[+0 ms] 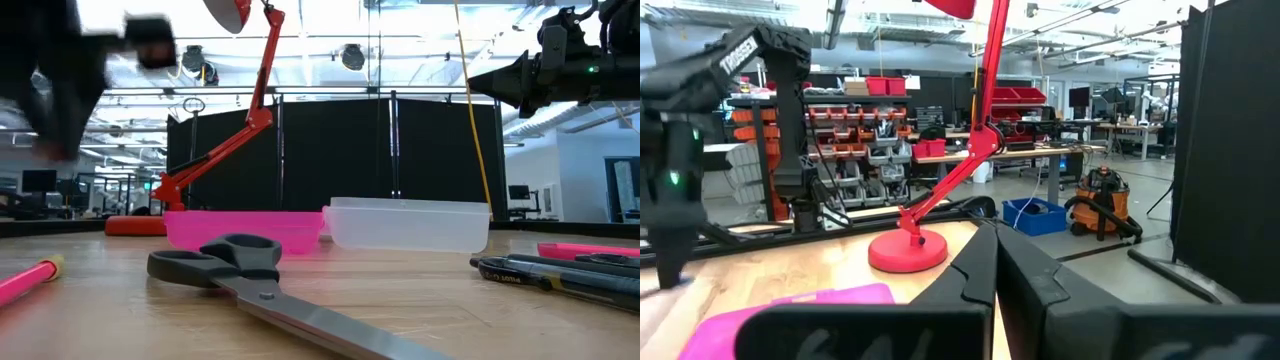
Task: Pick & place school supplies into a supply box
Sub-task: Put the brown pencil into the pink supply box
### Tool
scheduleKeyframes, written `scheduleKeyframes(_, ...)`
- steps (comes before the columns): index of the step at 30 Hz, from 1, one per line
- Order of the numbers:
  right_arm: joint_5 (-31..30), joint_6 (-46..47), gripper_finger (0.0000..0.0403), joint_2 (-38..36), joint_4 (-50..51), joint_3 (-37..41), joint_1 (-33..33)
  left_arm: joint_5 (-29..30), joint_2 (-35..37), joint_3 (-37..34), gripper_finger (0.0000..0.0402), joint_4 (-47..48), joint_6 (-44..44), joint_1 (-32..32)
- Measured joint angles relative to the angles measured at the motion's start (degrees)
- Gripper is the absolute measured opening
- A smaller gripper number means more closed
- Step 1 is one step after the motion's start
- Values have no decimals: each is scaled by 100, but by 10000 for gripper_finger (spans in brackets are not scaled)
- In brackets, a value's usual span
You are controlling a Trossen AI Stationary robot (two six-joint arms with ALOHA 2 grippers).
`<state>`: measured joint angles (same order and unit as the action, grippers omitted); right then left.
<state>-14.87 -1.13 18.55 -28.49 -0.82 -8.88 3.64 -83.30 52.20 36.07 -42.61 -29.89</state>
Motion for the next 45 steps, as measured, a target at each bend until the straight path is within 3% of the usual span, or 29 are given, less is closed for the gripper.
scheduleKeyframes(5, -11, -1, 0, 0, 0, 0, -2, 561, 157, 901, 21, 136, -1254, 466)
scheduleKeyframes(11, -23, -114, 0, 0, 73, 0, -2, 581, -246, 1719, 12, 92, -3540, 1535)
scheduleKeyframes(14, -7, -116, 0, 2, 216, 0, -2, 269, -620, 2105, 18, -38, -4391, 2117)
scheduleKeyframes(21, 0, -112, 0, 84, 500, -2, -2, -1159, -1744, 2969, 12, -121, -5624, 3166)
scheduleKeyframes(26, 0, -120, 0, 144, 443, -2, -2, -1489, -2477, 3335, 16, -145, -6501, 3639)
scheduleKeyframes(32, 1, -112, 0, 142, 225, -2, -2, -1526, -2939, 3713, 12, -188, -6791, 4029)
scheduleKeyframes(45, 7, -63, 0, 371, 348, -2, -2, -2423, -3294, 3749, 12, -295, -6774, 4354)
